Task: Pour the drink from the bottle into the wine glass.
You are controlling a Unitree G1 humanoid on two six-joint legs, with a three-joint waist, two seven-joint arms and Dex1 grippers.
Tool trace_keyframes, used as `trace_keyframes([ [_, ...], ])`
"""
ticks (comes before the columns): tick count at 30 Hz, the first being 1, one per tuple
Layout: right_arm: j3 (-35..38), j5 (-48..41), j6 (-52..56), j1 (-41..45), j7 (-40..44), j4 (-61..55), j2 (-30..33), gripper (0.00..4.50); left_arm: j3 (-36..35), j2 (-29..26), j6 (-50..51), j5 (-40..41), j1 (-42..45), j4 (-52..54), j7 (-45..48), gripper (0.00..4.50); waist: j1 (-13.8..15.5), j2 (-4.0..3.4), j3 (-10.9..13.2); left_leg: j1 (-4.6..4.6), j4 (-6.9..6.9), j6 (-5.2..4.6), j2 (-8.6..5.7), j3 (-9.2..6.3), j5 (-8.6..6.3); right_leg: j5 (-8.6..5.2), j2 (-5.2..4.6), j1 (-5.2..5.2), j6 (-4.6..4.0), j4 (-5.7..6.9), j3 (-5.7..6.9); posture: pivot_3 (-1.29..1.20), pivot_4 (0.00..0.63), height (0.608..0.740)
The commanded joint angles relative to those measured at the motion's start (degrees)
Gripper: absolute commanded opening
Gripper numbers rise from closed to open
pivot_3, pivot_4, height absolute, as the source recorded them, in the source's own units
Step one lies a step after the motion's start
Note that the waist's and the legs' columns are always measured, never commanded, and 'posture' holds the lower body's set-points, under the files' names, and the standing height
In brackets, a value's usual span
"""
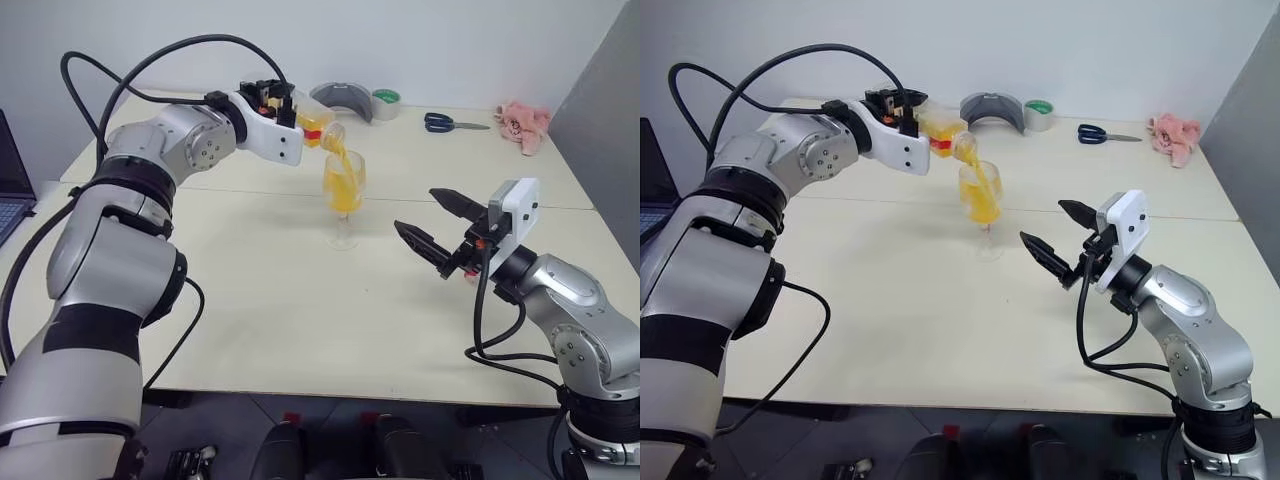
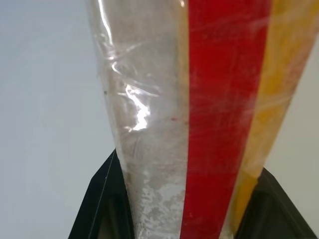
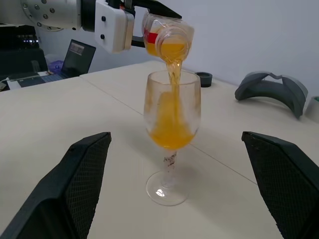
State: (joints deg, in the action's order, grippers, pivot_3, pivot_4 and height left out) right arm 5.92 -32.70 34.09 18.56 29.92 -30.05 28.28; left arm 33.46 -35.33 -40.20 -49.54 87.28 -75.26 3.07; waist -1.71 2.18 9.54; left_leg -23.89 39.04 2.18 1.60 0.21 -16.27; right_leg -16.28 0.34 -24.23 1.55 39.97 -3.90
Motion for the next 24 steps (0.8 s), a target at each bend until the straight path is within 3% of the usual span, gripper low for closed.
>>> trace_keyframes([
  [1, 0.78, -0.1, -1.29, 0.44, 0.12, -0.84, 0.22, 4.5, -0.16, -1.17, 0.37, 0.25, 3.06, -0.02, -1.38, 1.77, 0.0, 0.0, 0.0, 0.0, 0.0, 0.0, 0.0, 0.0, 0.0, 0.0, 0.0, 0.0, 0.0, 0.0, 0.0, 0.0, 0.15, 0.74],
  [15, 0.42, 0.19, -1.24, 0.65, -0.16, -0.55, 0.18, 4.5, -0.83, -0.41, 0.92, 0.46, 2.99, -0.45, -1.07, 1.77, 0.0, 0.0, 0.0, 0.0, 0.01, 0.0, 0.0, 0.0, 0.0, 0.0, -0.01, 0.0, 0.0, 0.01, 0.0, 0.0, 0.15, 0.74],
  [24, 0.13, 0.37, -1.26, 0.76, -0.18, -0.2, 0.08, 4.5, -5.9, 2.23, 0.66, 7.9, 0.84, 0.19, 4.07, 1.77, -0.02, 0.0, 0.0, 0.01, 0.03, 0.01, 0.0, 0.01, 0.0, 0.0, -0.01, 0.01, 0.0, 0.02, 0.0, 0.0, 0.15, 0.74],
])
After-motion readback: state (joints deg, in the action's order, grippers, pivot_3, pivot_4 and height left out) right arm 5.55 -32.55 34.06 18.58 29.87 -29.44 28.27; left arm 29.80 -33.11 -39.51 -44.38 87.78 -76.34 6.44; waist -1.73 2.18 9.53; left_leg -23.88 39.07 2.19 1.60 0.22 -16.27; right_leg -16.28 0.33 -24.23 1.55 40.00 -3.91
